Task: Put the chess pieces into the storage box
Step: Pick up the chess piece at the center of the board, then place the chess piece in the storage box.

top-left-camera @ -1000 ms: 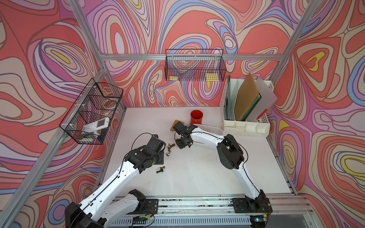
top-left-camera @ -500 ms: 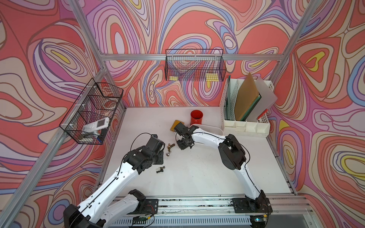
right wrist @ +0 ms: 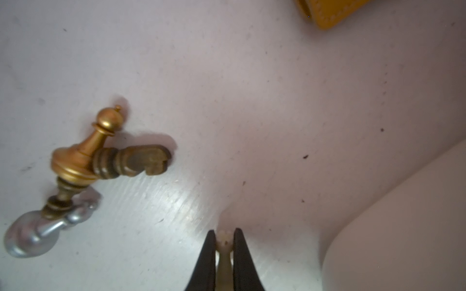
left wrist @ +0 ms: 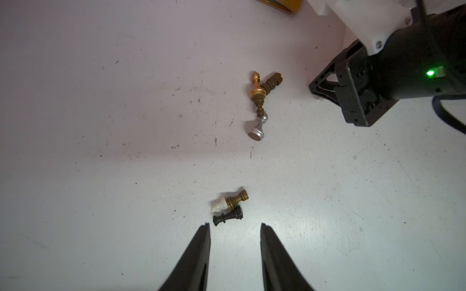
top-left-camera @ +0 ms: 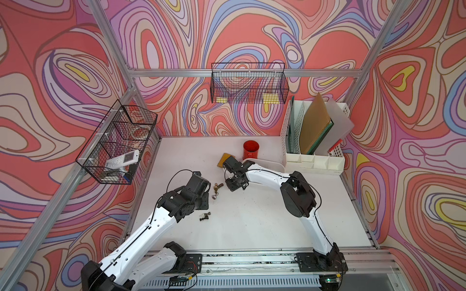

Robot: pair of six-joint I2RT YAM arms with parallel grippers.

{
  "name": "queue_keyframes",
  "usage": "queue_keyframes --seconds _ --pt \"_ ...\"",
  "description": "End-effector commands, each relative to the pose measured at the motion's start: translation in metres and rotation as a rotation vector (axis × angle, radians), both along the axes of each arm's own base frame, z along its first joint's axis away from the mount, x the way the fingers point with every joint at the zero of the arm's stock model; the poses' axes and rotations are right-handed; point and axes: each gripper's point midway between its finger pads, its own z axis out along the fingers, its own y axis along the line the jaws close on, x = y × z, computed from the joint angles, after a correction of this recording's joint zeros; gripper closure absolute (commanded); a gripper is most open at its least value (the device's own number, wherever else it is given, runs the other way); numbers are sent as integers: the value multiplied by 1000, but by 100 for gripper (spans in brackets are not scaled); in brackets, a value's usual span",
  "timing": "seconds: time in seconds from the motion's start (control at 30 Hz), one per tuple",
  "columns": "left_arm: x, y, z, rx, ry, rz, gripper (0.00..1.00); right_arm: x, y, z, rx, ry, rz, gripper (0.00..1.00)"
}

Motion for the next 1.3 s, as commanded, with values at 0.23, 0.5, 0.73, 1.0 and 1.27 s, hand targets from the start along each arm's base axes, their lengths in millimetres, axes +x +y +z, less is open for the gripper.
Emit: queue_keyframes --seconds 0.23,0.5,0.73,1.0,1.27 --pt "9 -20 -3 -100 6 -4 61 13 -23 134 325 -250 -118 93" --pt "26 -41 -19 -151 21 -33 61 65 -161 129 330 -392 -420 92" --pt "45 -43 -35 -57 40 -56 62 95 -212 94 279 -426 -521 91" --pt "63 -43 -56 54 91 -117 62 109 -218 70 240 -417 -534 79" --pt "69 -50 -82 95 173 -167 61 96 -210 98 327 -416 -515 73"
